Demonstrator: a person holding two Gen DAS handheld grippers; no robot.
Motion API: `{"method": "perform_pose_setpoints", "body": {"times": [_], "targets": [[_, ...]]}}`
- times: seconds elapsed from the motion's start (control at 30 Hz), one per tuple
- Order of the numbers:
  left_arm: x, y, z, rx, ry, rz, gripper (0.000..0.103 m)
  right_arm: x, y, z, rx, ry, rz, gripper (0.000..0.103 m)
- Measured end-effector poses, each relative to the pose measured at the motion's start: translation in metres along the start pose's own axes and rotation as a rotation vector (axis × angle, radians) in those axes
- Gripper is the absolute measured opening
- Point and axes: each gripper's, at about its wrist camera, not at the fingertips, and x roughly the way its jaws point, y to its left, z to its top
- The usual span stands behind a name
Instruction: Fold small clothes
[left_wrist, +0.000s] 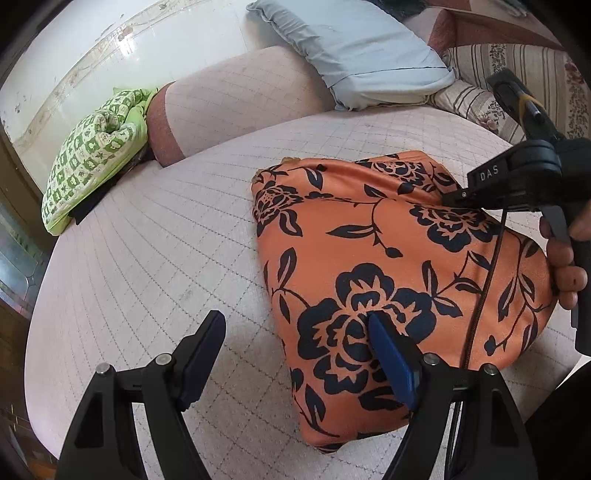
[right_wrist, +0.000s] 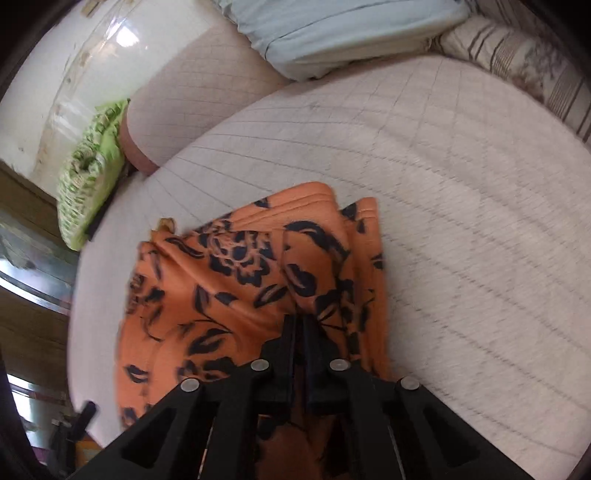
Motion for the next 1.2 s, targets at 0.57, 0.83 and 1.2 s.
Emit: {"method": "perform_pose_setpoints", "body": {"times": [0.57, 0.83, 1.2], "targets": [[-0.013, 0.036, -0.01, -0.109, 0.012, 0.017, 0.081, -0.09, -0.014, -0.052, -0.07, -0.194, 0.158, 0.006], [0.009, 0.027, -0.027, -0.045, 0.052, 0.087, 0.082, -0.065, 0.009, -0.111, -0.161, -0.054, 0.029, 0.007], [-0.008, 0.036, -0.017, -0.087, 0.015, 0.091, 0.082, -0.084, 0.012, -0.092, -0.116, -0.155, 0.117, 0.008]]}}
